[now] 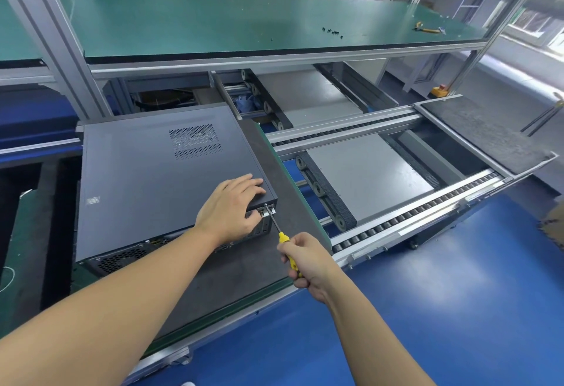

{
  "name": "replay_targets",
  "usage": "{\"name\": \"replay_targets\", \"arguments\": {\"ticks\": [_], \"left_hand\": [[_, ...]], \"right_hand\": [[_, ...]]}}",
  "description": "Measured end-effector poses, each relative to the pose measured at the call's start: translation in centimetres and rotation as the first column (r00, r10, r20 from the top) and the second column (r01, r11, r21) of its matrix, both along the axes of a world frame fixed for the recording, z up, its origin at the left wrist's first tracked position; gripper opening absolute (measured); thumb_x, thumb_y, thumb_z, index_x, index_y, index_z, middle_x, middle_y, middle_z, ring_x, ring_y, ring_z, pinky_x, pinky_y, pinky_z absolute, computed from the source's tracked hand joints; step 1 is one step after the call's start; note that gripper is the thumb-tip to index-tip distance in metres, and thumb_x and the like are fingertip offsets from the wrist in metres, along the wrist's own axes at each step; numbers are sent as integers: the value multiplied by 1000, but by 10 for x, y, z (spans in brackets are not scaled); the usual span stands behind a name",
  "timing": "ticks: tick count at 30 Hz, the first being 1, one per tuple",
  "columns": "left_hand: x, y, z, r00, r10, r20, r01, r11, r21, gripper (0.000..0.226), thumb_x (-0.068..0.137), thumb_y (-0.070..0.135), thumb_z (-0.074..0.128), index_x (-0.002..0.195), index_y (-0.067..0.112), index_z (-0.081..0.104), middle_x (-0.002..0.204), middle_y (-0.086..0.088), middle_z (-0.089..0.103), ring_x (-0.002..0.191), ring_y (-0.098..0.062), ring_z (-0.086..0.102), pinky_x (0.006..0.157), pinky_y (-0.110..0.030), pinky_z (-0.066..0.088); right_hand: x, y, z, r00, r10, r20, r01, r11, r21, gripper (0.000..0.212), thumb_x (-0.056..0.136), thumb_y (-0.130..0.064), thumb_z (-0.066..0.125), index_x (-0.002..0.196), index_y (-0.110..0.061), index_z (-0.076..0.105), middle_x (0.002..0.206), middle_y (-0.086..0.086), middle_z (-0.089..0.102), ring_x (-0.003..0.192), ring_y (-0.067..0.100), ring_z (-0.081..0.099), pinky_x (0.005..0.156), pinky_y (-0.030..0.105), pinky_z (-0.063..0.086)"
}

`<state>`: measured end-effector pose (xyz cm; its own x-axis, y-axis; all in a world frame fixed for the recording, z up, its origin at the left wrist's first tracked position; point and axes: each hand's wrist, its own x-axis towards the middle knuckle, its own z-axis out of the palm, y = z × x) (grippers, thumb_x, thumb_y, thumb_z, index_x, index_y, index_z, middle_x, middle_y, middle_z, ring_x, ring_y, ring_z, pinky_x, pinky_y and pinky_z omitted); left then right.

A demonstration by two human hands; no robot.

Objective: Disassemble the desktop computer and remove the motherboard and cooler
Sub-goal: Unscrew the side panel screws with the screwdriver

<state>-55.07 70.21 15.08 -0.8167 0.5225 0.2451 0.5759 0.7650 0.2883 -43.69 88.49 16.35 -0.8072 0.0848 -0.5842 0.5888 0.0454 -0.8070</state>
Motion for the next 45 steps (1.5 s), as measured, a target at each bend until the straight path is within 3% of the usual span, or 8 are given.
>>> {"name": "replay_targets", "arguments": {"ticks": [5,9,13,15,18,28,35,45], "left_hand": [[27,6,-7,979,144,-147,-111,971,212,13,86,24,54,97,21,60,98,9,54,92,-15,50,76,-33,39],[42,18,-2,955,284,-87,-278,957,78,15,92,28,51,79,22,55,59,9,49,53,-20,46,52,-30,36],[43,38,9,770,502,394,-540,841,-16,45,93,49,39,67,19,60,62,5,64,58,-27,61,58,-29,47],[39,44,13,538,323,778,-692,696,190,39,93,50,48,78,21,69,70,6,73,58,-21,68,60,-29,54],[40,48,11,325,26,945,-850,447,280,27,89,40,69,93,13,71,82,0,76,56,-16,64,52,-26,54],[36,51,3,288,-171,942,-875,353,331,9,88,15,75,84,7,71,68,-4,71,52,-10,64,49,-24,53],[36,52,6,273,-205,940,-871,363,332,11,94,12,66,99,4,72,79,-6,75,60,-13,65,55,-26,55],[29,61,8,239,-191,952,-955,130,265,19,93,28,68,96,10,70,83,-2,77,74,-16,67,56,-30,55]], "right_hand": [[-2,-1,2,989,-6,147,15,998,-63,29,95,-33,46,99,-9,61,75,10,72,45,14,47,40,21,32],[-1,0,5,991,6,134,-2,999,-32,28,96,-29,45,95,-9,65,74,5,73,48,12,49,42,21,36],[1,-1,7,998,-20,61,21,1000,-8,13,92,-30,56,93,-17,54,75,2,64,51,13,50,43,21,34],[2,-3,7,999,-38,38,39,999,-16,15,91,-26,59,94,-19,46,77,3,60,46,11,50,41,20,32],[1,-6,7,1000,-24,-4,24,1000,9,22,89,-22,62,95,-18,42,76,4,58,41,9,42,38,19,23],[1,-3,15,990,-21,141,40,990,-133,30,95,-25,37,94,-11,64,71,7,70,45,12,46,41,18,28],[4,-4,8,997,-61,52,66,994,-92,12,92,-21,54,104,-18,51,72,3,56,48,14,57,41,20,40],[5,0,6,999,-51,-6,52,998,41,25,88,-25,67,105,-29,49,71,4,52,54,13,44,37,20,30]]}}
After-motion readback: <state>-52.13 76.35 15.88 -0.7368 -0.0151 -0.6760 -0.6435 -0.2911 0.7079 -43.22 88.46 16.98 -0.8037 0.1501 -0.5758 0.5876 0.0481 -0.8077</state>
